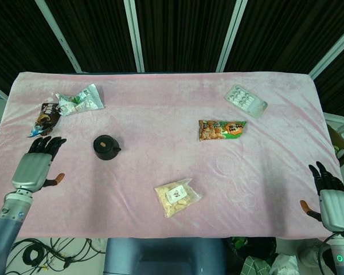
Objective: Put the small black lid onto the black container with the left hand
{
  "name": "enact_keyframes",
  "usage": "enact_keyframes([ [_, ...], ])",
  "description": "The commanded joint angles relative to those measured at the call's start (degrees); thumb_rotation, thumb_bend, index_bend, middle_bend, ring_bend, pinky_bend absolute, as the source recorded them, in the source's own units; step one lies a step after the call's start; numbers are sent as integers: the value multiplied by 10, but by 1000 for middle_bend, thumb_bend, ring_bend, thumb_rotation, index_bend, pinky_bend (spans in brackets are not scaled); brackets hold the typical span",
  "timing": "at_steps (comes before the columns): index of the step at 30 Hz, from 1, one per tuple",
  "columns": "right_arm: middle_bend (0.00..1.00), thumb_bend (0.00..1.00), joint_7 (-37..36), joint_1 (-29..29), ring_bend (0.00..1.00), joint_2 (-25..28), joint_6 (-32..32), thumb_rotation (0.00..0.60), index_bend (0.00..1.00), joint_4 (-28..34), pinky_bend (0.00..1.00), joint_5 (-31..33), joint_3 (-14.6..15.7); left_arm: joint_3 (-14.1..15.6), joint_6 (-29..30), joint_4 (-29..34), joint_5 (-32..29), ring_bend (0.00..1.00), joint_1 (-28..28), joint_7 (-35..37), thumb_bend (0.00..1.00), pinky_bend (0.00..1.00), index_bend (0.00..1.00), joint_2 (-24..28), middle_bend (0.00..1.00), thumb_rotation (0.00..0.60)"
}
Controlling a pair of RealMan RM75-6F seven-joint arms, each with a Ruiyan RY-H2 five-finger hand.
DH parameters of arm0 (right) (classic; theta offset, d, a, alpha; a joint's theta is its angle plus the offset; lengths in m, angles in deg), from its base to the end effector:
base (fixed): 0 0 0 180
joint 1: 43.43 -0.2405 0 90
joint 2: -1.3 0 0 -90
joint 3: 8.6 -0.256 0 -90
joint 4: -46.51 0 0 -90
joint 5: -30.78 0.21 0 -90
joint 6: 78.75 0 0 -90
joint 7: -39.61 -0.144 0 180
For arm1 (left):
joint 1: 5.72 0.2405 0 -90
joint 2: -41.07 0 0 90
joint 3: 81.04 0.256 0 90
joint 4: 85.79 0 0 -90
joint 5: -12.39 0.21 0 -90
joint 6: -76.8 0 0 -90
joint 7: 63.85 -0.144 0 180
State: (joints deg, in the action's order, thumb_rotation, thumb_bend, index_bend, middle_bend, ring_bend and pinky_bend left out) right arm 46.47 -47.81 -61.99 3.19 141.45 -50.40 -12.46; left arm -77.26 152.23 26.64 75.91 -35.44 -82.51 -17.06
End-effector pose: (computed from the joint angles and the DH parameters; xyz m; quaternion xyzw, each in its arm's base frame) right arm -0.3170 -0.1809 0.1588 0.5933 -0.3942 0.3359 0.6163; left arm -0.2271 0.2539 0.1364 -0.6706 -0.4035 -0.3123 0.5384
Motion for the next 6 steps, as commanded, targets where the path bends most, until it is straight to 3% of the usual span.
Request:
enact_keyframes([
  [1, 25, 154, 0, 0, 137, -1, 1, 600, 0, -1, 190, -2, 1, 42, 53, -6, 89, 0, 58, 50, 261, 0, 101, 19, 74, 600],
  [6, 25, 154, 0, 1, 137, -2, 5, 600, 0, -2, 190, -6, 1, 49, 75, -35, 142, 0, 92, 83, 261, 0, 101, 17, 75, 600],
])
